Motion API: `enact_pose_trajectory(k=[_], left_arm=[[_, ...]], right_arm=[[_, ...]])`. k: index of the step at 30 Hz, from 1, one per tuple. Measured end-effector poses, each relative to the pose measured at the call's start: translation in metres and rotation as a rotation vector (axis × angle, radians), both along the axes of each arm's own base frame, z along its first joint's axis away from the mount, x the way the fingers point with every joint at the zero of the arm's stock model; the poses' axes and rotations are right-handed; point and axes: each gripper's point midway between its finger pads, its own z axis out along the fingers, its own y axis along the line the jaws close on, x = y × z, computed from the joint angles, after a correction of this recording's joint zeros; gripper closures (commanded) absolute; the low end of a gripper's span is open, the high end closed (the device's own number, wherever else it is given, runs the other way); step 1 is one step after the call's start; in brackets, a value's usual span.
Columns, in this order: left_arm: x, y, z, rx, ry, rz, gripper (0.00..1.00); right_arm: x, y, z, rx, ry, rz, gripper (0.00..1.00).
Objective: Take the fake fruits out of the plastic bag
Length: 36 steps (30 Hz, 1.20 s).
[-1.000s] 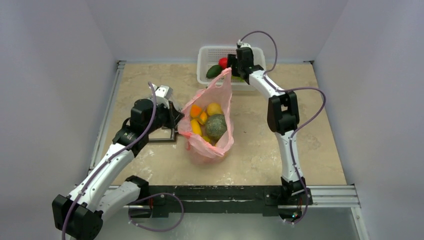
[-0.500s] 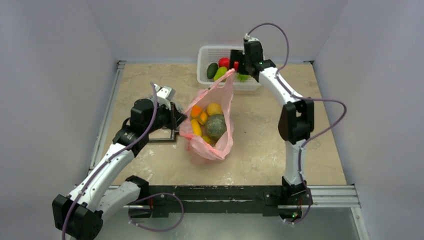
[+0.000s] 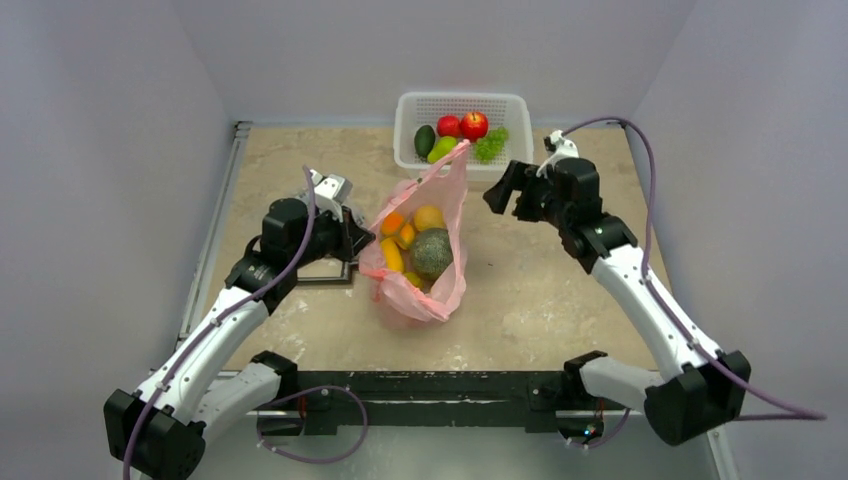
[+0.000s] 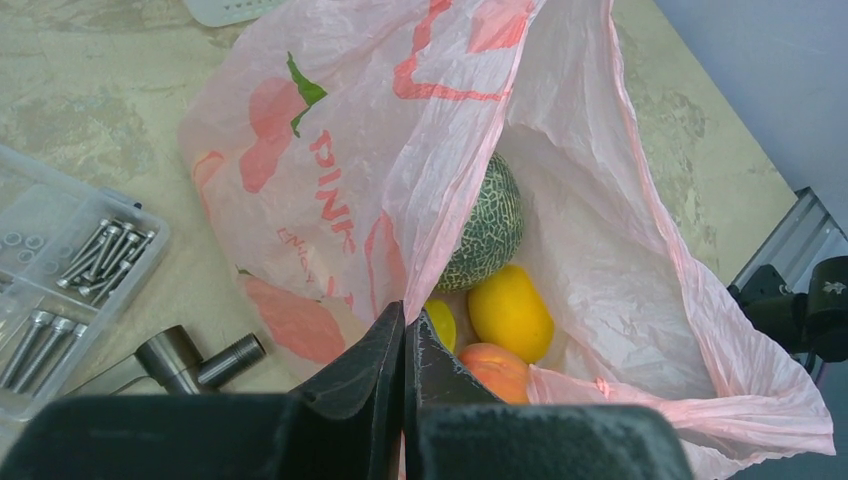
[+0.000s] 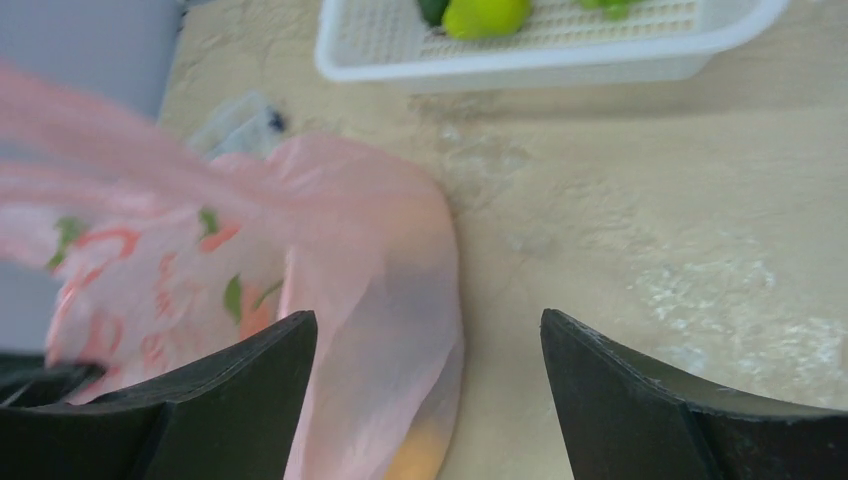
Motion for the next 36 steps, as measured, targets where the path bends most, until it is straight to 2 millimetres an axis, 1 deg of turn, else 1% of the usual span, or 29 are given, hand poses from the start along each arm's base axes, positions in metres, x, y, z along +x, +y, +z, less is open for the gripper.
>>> enact_pose_trajectory(k=[1, 2, 5, 7, 9, 10, 12, 15, 17, 18, 19, 21, 22, 23, 25, 26, 28, 31, 33, 36], left_arm=[[-0.001, -0.001, 0.000, 0.000, 0.003, -0.005, 1.00], [-0.002, -0.002, -0.001, 0.001, 0.005, -0.009, 1.00], [-0.008, -0.007, -0.004, 0.007, 0.018, -0.033, 1.00], [-0.012, -0.011, -0.005, 0.013, 0.020, -0.049, 1.00], [-0.014, -0.013, -0.005, 0.016, 0.019, -0.059, 1.00], [-0.014, -0.013, -0.006, 0.019, 0.018, -0.064, 1.00], [-0.015, -0.014, -0.006, 0.022, 0.017, -0.069, 1.00], [-0.016, -0.014, -0.007, 0.027, 0.016, -0.072, 1.00], [-0.016, -0.014, -0.007, 0.030, 0.015, -0.072, 1.00], [-0.016, -0.014, -0.007, 0.032, 0.013, -0.072, 1.00], [-0.016, -0.015, -0.007, 0.034, 0.012, -0.073, 1.00], [-0.016, -0.015, -0.008, 0.040, 0.009, -0.075, 1.00], [-0.016, -0.015, -0.008, 0.045, 0.008, -0.074, 1.00], [-0.016, -0.014, -0.009, 0.052, 0.005, -0.074, 1.00], [-0.016, -0.014, -0.009, 0.060, -0.001, -0.071, 1.00], [-0.015, -0.014, -0.010, 0.063, -0.002, -0.070, 1.00], [-0.015, -0.014, -0.010, 0.065, -0.004, -0.068, 1.00], [-0.015, -0.014, -0.011, 0.069, -0.004, -0.067, 1.00], [-0.014, -0.014, -0.012, 0.073, 0.000, -0.066, 1.00], [-0.014, -0.013, -0.014, 0.080, 0.004, -0.065, 1.00]], right_arm=[[-0.010, 0.005, 0.001, 0.011, -0.001, 0.032, 0.19], [-0.024, 0.012, 0.004, 0.025, -0.014, 0.080, 0.19], [-0.074, 0.036, 0.017, 0.061, -0.066, 0.244, 0.23], [-0.111, 0.054, 0.029, 0.096, -0.120, 0.373, 0.30], [-0.143, 0.068, 0.037, 0.137, -0.166, 0.489, 0.40], [-0.154, 0.073, 0.039, 0.155, -0.183, 0.531, 0.46], [-0.169, 0.082, 0.039, 0.186, -0.207, 0.592, 0.51], [-0.176, 0.101, 0.029, 0.192, -0.191, 0.659, 0.52], [-0.178, 0.121, 0.015, 0.173, -0.156, 0.711, 0.59], [-0.178, 0.134, 0.004, 0.154, -0.131, 0.734, 0.62], [-0.177, 0.141, -0.006, 0.134, -0.112, 0.745, 0.65], [-0.171, 0.159, -0.039, 0.059, -0.032, 0.746, 0.69], [-0.166, 0.164, -0.056, 0.015, 0.002, 0.726, 0.70], [-0.160, 0.167, -0.071, -0.026, 0.029, 0.704, 0.71], [-0.149, 0.166, -0.097, -0.112, 0.067, 0.654, 0.71], [-0.145, 0.166, -0.107, -0.152, 0.075, 0.634, 0.71], [-0.139, 0.166, -0.121, -0.216, 0.077, 0.611, 0.71], [-0.141, 0.175, -0.138, -0.296, 0.069, 0.631, 0.71], [-0.143, 0.181, -0.144, -0.333, 0.060, 0.651, 0.71], [-0.148, 0.187, -0.148, -0.354, 0.051, 0.686, 0.71]])
